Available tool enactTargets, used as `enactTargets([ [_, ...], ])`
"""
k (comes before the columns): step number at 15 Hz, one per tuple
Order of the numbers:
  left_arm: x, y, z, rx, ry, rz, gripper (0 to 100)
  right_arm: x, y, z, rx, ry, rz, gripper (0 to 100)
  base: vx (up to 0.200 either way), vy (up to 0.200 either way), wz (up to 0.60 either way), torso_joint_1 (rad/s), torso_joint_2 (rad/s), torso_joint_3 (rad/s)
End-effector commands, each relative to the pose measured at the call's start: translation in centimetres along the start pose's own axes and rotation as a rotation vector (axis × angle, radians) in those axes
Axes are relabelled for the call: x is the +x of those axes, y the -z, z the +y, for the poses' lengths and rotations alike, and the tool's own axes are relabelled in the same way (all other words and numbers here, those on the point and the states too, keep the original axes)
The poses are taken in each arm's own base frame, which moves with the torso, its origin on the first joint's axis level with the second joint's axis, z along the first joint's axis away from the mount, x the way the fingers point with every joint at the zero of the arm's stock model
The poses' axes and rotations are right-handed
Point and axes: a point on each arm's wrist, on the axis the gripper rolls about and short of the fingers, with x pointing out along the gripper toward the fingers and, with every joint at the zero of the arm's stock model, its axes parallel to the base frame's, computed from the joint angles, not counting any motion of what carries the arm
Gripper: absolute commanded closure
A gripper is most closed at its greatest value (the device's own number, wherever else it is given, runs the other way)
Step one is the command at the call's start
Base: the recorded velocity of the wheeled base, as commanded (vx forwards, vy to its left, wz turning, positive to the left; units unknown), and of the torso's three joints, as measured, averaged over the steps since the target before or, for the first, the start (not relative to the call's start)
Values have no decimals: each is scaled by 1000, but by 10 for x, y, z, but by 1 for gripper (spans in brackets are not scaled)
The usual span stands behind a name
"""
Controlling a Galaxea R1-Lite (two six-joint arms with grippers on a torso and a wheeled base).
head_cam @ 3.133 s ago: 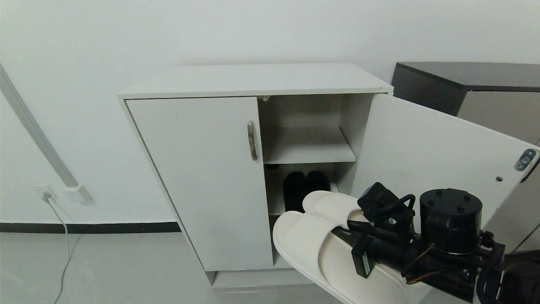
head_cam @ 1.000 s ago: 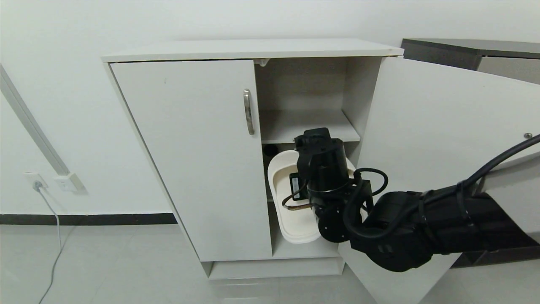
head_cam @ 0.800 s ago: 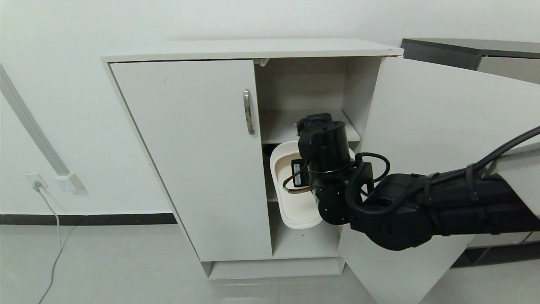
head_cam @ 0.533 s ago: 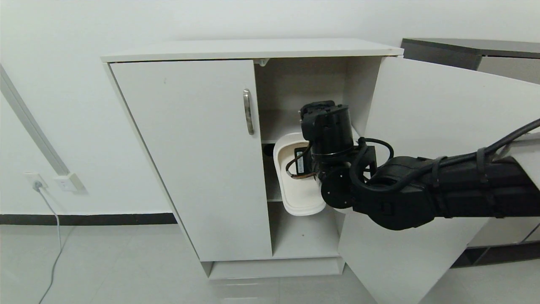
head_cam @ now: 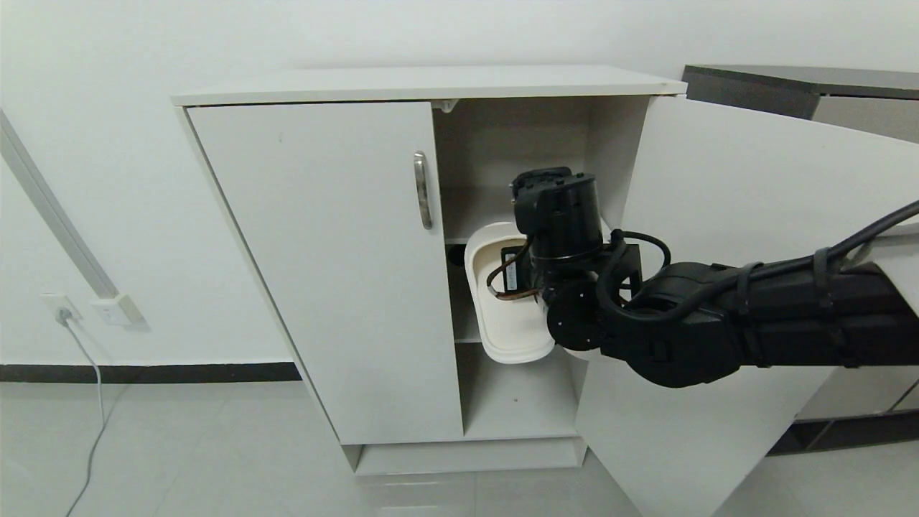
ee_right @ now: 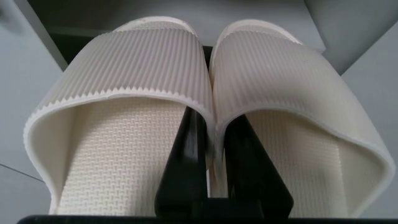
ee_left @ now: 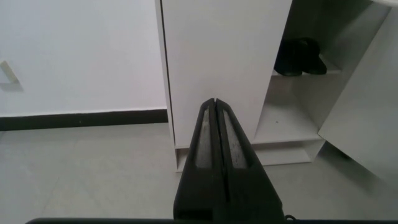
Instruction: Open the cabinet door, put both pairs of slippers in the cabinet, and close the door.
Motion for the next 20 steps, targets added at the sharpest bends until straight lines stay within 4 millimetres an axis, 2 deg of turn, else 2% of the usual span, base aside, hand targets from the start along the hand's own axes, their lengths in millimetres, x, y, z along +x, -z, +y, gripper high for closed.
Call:
enactTargets([
  [1,0,0,0,-1,0,1,100,-2,-2,-1,4,-2,-3,100,200,0,0,2,-2,2],
  [12,0,0,0,-1,0,1,100,-5,-1,2,2,-11,-3,100,200,0,0,1,1,2],
  [19,0,0,0,-1,0,1,100,7,-1,9,7,-30,-6,100,0,0,0,0,0,0],
  [20,0,0,0,-1,0,1,100,15,0,10,4,-17,-2,100,0,0,0,0,0,0],
])
